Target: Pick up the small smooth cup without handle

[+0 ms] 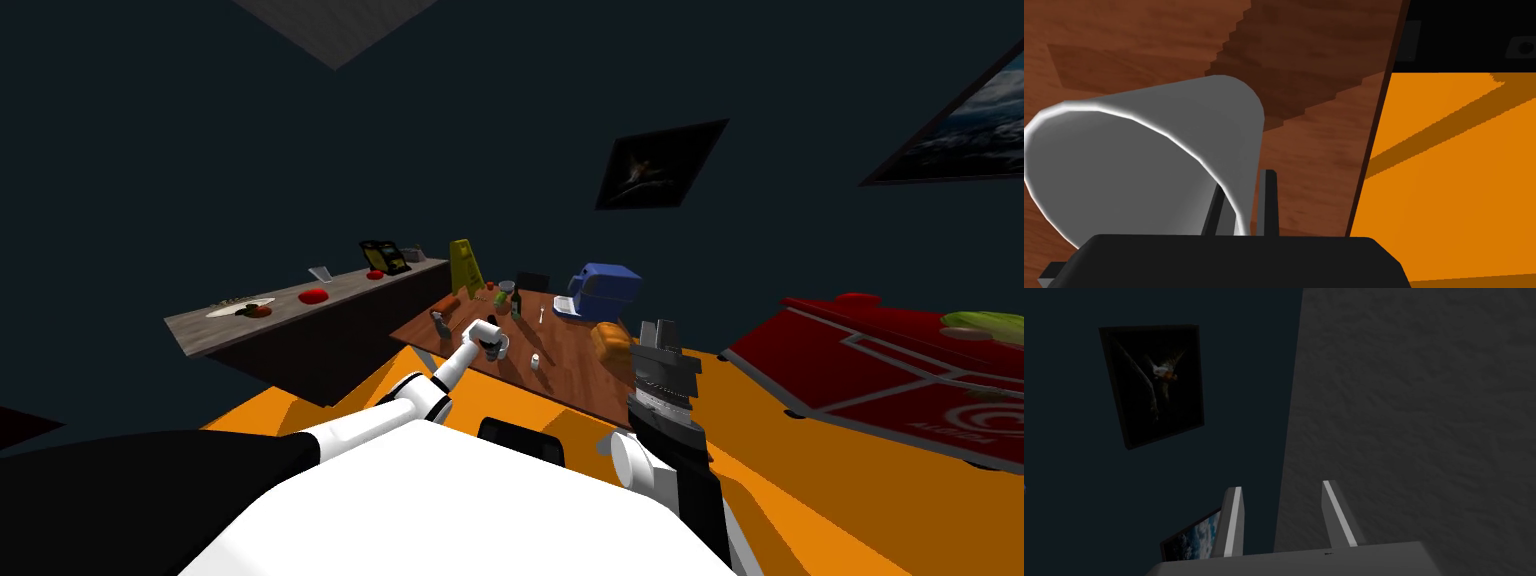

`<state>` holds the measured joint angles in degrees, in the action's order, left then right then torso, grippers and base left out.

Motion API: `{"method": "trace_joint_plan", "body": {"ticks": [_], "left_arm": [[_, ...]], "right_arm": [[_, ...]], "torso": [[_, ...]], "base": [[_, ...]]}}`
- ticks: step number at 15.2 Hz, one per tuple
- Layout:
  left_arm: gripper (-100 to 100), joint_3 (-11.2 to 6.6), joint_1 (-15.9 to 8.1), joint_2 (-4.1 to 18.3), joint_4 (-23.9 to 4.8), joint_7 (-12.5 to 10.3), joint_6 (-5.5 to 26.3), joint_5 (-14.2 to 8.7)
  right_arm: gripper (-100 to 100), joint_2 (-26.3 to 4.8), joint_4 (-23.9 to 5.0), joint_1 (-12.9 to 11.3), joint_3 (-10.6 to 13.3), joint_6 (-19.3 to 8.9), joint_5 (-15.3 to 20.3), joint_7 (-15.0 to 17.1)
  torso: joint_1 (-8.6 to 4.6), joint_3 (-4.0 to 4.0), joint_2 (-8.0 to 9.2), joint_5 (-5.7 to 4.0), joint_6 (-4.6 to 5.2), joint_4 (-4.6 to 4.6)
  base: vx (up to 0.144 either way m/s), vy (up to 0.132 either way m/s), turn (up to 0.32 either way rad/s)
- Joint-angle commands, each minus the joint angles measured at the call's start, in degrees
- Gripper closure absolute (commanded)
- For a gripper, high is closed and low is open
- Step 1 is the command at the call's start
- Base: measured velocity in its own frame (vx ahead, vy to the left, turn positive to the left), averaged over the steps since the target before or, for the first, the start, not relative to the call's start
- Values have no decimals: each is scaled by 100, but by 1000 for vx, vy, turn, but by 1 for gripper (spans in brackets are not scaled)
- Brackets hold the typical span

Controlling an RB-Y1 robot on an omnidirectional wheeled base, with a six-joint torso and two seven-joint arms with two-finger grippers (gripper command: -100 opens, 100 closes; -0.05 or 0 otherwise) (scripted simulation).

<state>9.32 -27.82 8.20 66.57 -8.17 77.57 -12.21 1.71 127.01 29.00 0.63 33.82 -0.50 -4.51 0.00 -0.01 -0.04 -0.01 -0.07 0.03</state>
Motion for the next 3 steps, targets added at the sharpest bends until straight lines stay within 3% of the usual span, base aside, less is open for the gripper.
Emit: {"method": "trace_joint_plan", "body": {"ticks": [1, 2, 3], "left_arm": [[100, 8, -45, 27, 136, -25, 181, -35], [100, 16, -68, 37, 208, -36, 272, -51], [100, 10, -38, 22, 131, -25, 158, -30]], "right_arm": [[0, 0, 0, 0, 0, 0, 0, 0], [0, 0, 0, 0, 0, 0, 0, 0], [0, 0, 0, 0, 0, 0, 0, 0]], "torso": [[0, 0, 0, 0, 0, 0], [1, 3, 6, 0, -1, 1], [1, 7, 10, 0, 0, 3]], "base": [[-24, 2, 70], [-27, 2, 58], [-15, 1, 21]]}}
